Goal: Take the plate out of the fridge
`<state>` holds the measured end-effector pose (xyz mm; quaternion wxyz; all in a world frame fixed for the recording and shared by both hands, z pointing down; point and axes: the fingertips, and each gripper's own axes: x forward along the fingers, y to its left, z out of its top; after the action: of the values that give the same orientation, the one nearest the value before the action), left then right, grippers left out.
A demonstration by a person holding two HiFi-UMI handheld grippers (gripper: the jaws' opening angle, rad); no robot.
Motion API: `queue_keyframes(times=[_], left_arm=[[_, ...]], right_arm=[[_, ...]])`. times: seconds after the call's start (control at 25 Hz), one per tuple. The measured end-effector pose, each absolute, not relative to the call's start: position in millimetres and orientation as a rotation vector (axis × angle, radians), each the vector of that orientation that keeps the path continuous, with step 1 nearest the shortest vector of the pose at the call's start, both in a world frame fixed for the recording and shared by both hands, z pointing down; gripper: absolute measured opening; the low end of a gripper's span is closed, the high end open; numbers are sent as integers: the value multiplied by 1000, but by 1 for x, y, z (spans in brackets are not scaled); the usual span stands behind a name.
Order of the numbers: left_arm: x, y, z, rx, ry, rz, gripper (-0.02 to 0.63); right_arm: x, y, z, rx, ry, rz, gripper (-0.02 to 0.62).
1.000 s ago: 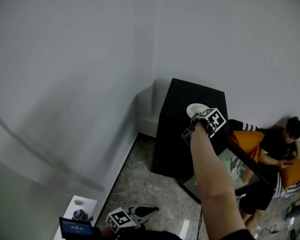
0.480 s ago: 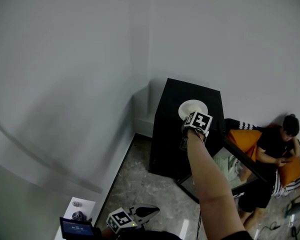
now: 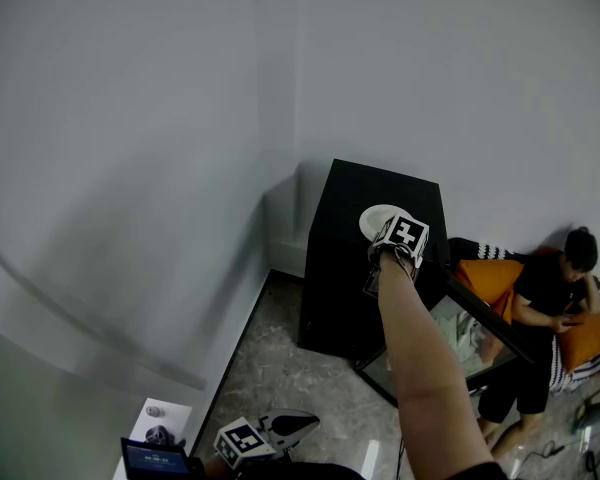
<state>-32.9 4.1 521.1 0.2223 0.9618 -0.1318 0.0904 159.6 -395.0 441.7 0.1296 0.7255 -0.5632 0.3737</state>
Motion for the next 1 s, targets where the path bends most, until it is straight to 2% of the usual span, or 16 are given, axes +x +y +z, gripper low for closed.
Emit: queue_keyframes(times=[0.28,0.44,0.76,0.84,0.88,0.96,1.0], left_arm=[[-31,4,518,2656,-350,249,6],[-32,3,521,2657,-334,253,6],[-27,9,518,2661,-300,285,6],[-24,10,514,2668,-285,288,6],[-22,10,513,2671,-277,289,6],[-18,8,513,2677,-264,293,6],[-17,7,514,2679,-259,296,6]], right_arm=[[182,-402,437,1969,-1646,756,287],[200,-401,437,2030,-1657,801,287],[208,-382,408,2104,-1890,658,285],[210,-376,399,2134,-1933,607,251],[211,-373,394,2149,-1950,573,213],[213,-368,387,2158,-1976,509,8],[212,-367,386,2144,-1999,481,6]])
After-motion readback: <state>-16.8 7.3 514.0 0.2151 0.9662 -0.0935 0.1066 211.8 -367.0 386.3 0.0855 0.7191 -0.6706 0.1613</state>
